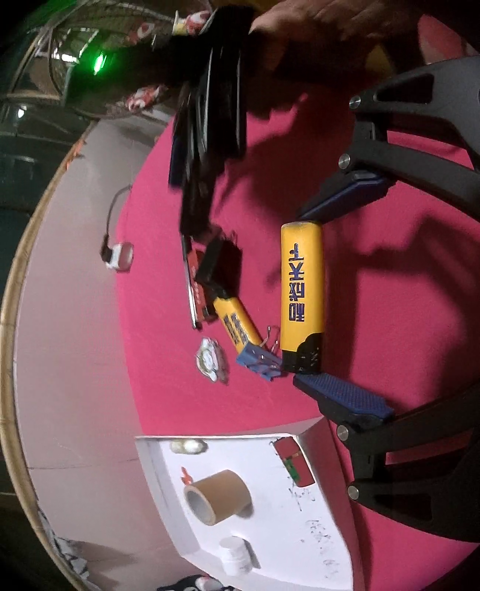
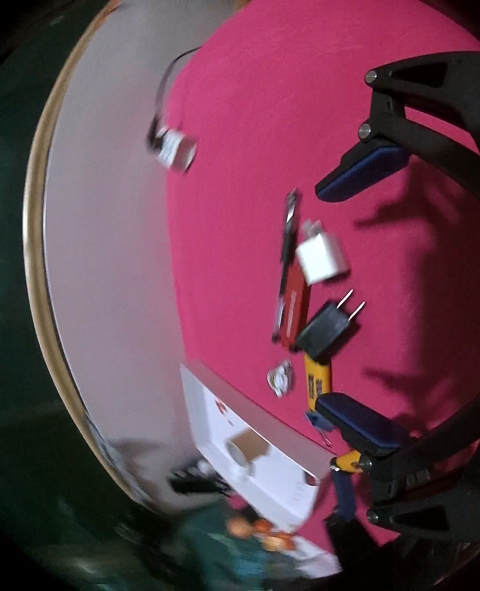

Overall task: Organize rigid objects
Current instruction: 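Grasp the yellow lighter with left tool while right tool grasps the black plug, then carry the yellow lighter and black plug over the white tray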

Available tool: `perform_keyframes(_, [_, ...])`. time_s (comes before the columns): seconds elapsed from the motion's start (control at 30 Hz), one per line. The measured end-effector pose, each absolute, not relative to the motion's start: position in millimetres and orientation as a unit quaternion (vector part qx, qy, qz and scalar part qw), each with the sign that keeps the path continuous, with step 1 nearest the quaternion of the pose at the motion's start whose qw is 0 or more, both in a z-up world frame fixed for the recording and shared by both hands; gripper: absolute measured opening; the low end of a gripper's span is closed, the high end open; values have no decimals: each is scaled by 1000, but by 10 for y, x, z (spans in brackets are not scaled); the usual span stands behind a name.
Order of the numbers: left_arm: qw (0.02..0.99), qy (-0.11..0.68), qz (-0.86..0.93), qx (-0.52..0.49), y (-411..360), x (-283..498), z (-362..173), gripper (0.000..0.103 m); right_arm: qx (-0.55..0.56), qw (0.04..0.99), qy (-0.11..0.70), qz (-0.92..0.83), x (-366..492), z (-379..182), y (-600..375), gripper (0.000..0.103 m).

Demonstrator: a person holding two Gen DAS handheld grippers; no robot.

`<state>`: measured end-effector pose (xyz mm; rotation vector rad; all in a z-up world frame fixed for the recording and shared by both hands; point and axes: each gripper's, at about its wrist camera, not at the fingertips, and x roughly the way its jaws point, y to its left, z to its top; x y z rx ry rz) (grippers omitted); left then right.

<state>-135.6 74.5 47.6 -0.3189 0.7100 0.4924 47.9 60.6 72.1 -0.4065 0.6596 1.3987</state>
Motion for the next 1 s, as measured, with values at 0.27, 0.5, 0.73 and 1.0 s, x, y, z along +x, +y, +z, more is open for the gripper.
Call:
perform_keyframes(0.27, [902, 320, 240, -159, 738, -1518, 581, 81, -234, 636, 300, 671, 392, 533, 941, 74])
perform_keyframes(0.5, [901, 319, 240, -167, 758, -1549, 561, 81, -267, 608, 309, 681, 328, 447, 1030, 54])
perform_keyframes(0.73, [903, 313, 242, -169, 758, -1575, 574, 81, -292, 601, 308, 678, 273, 410, 1029, 37])
perform_keyframes(1.0, [904, 307, 242, -172, 749, -1601, 585, 81, -292, 604, 324, 668, 302, 376, 1003, 38])
